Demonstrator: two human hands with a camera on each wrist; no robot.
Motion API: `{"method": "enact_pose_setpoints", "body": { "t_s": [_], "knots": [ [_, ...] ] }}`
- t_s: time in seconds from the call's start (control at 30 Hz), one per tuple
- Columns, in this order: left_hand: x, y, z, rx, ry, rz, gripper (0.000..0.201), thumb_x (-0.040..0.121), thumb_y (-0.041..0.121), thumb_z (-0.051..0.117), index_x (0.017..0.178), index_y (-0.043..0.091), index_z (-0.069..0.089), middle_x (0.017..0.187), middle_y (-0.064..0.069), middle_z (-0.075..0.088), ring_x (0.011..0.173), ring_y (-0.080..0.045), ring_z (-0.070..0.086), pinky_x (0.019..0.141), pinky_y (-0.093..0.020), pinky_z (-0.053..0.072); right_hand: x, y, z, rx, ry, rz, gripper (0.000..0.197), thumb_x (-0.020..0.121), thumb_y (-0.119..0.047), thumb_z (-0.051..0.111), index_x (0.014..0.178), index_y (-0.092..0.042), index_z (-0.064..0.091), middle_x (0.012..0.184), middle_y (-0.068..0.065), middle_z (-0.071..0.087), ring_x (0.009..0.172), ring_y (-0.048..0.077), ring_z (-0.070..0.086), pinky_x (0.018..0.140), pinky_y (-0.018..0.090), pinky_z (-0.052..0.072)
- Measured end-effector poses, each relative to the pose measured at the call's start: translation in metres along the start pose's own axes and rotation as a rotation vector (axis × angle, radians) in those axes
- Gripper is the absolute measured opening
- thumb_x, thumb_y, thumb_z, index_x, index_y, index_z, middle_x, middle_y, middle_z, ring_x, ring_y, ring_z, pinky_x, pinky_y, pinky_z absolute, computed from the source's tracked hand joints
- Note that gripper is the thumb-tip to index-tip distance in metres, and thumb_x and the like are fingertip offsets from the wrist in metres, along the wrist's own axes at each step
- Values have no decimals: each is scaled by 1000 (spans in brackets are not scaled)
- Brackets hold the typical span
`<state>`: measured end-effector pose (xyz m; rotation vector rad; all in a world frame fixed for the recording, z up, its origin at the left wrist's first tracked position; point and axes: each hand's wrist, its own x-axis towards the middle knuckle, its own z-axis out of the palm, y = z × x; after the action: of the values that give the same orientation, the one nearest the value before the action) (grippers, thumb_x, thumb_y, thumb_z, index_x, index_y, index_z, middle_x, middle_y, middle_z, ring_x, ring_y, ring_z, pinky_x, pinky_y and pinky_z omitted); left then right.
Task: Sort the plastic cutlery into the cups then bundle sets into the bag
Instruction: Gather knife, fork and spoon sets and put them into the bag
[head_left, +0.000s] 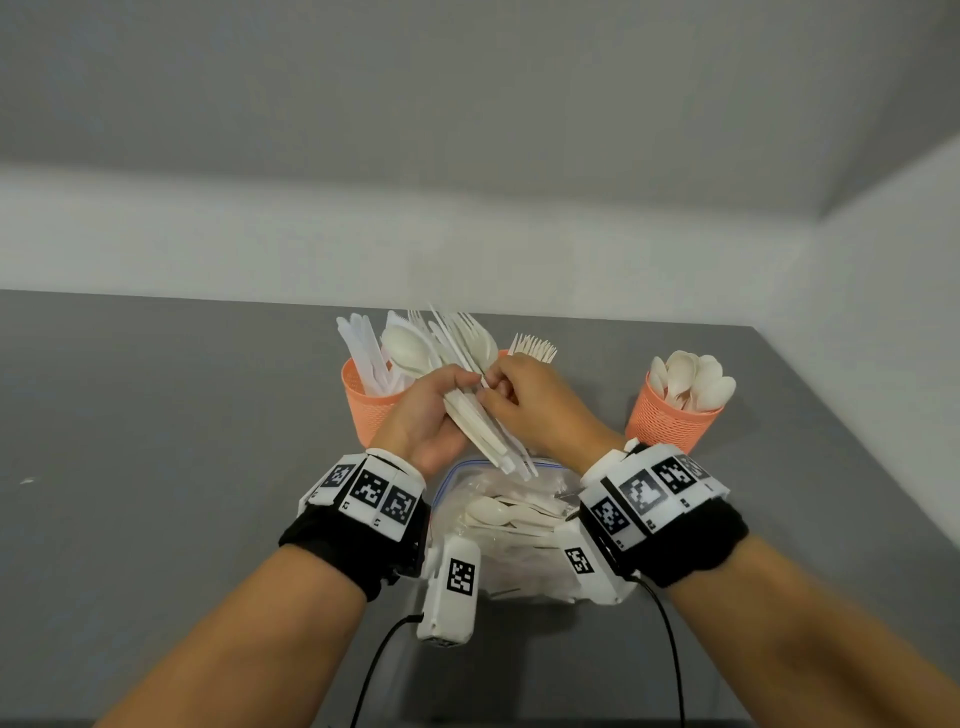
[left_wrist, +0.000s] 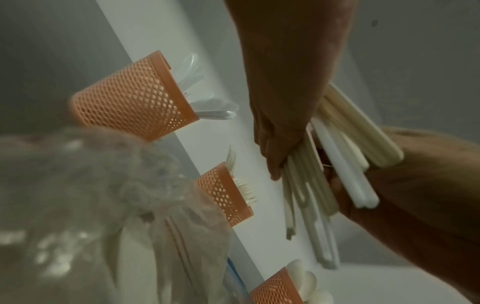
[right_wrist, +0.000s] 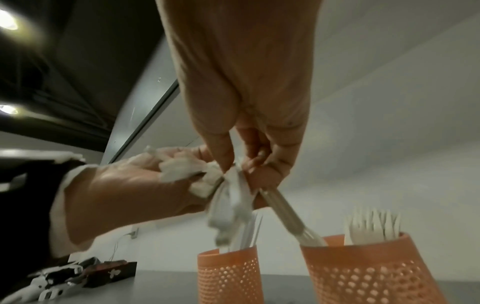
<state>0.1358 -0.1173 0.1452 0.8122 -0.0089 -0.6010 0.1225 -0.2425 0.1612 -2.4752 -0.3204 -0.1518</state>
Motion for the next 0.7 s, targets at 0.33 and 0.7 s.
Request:
{"method": "enact_pose_setpoints", "body": {
  "t_s": [0.33, 0.7],
  "knots": [
    [-2, 1, -3, 43, 30, 31, 29, 92, 1, 31, 107, -2, 56, 97, -16, 64, 90, -24, 63, 73, -33, 58, 2, 0, 6, 201, -28, 99, 23, 97, -10, 30, 91, 0, 51, 78, 10, 52, 69, 16, 45, 66, 34, 41],
    [1, 3, -2, 110, 92, 82, 22, 92, 1, 37, 100, -2, 57, 86, -15, 64, 80, -24, 64, 75, -36, 53, 10, -6, 11, 377, 108, 67, 26, 99, -28, 38, 81, -12, 50, 63, -3, 48, 51, 4, 48, 60, 28, 44]
  ]
}}
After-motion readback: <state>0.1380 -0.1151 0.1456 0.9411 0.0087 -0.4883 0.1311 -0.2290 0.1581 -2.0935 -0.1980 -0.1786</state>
